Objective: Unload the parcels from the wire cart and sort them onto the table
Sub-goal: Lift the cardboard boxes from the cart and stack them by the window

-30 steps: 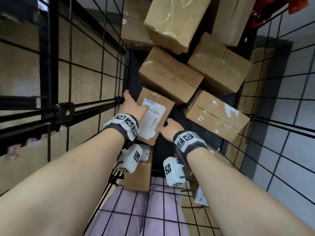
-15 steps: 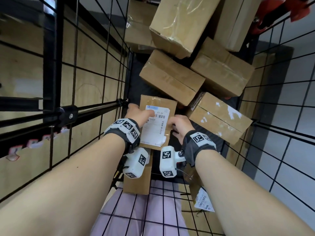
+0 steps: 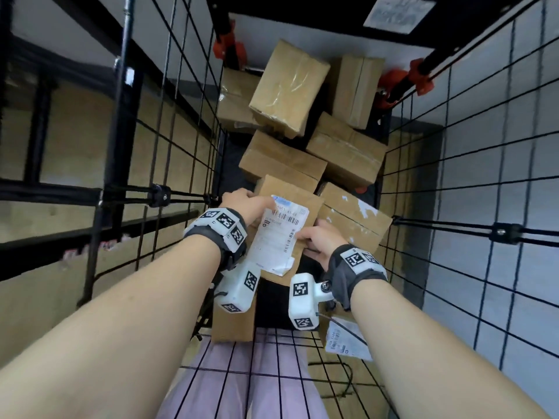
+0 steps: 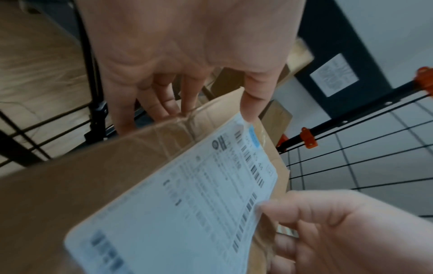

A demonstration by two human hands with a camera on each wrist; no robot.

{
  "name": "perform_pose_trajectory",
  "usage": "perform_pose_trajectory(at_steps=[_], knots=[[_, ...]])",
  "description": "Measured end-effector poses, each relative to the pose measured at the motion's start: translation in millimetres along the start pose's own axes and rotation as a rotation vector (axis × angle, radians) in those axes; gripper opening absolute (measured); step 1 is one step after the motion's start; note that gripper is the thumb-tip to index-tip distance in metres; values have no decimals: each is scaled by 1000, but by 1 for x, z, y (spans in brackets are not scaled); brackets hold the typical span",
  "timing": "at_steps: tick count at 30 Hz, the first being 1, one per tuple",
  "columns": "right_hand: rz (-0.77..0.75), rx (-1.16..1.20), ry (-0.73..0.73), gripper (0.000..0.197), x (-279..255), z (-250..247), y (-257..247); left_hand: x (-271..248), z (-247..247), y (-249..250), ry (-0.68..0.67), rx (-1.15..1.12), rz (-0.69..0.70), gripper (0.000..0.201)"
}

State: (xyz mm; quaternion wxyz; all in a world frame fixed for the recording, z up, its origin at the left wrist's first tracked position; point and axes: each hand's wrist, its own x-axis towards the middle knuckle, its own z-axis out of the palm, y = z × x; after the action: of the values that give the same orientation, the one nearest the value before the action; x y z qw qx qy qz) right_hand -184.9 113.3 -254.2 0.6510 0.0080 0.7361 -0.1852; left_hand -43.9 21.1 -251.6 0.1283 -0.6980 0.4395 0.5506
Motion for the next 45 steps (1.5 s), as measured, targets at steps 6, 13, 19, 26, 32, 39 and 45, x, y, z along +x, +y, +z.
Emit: perform_pose_trajectory(at_steps=[6,13,19,26,32,39,45], knots=[[-146,14,51,39,-71,-14,-12,-62,-14,20,15,-57,133,63],[-334,45,86,33,-157,-34,-26,-145,-38,48,57,-53,354,60],[-528,38,185,36,-233,-41,-32,-217,-57,61,119,-80,509,68],[-792,82,272,73,-322,-24,-13,-316,-83,33,290,-197,718,82],[-1033,193,306,40,-399,2,11,-395,-115,-2,436,-303,845,65],[-1254,241,211,40,-480,51,30,-469,-160,-46,539,-329,981,65],[-1358,209,110,56,-529,98,18,-512,-204,-67,610,-355,1039,67]])
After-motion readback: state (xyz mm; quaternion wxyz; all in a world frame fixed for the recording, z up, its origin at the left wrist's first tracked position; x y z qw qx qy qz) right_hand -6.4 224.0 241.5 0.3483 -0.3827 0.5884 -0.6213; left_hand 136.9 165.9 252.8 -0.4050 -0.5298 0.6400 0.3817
